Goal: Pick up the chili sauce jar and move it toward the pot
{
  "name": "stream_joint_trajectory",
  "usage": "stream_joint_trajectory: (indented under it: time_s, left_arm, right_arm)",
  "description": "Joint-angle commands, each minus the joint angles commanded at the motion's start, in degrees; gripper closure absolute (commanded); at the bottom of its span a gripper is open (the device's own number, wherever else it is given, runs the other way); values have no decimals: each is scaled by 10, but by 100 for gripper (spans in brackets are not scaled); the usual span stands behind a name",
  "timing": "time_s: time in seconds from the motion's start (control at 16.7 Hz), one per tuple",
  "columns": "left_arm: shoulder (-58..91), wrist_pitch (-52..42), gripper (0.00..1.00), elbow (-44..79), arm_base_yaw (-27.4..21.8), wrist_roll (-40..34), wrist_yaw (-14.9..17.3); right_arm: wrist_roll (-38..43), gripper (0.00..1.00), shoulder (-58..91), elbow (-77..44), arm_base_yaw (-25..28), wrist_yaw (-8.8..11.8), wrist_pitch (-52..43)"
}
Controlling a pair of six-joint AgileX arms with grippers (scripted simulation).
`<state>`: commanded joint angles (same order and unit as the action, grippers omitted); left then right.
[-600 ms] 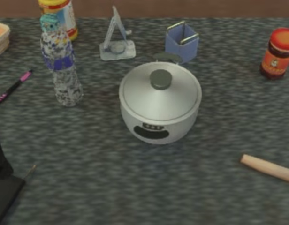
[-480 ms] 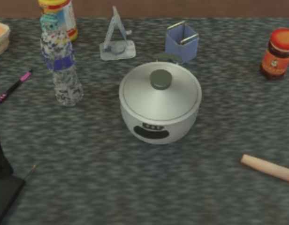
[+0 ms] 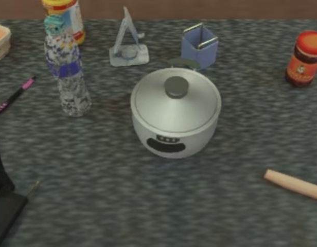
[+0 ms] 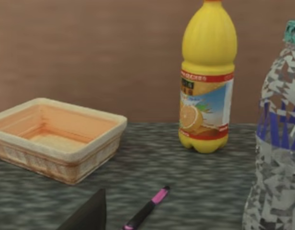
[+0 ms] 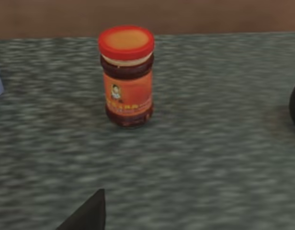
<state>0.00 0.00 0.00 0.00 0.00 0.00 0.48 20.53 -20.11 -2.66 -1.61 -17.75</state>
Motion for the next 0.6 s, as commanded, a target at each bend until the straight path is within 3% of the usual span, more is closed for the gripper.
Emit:
stream_joint_trajectory:
  time_s: [0.6]
  left_arm:
    - [0, 0, 0, 0, 0, 0, 0]
  right_arm:
    - [-14, 0, 599, -674, -41, -26, -400]
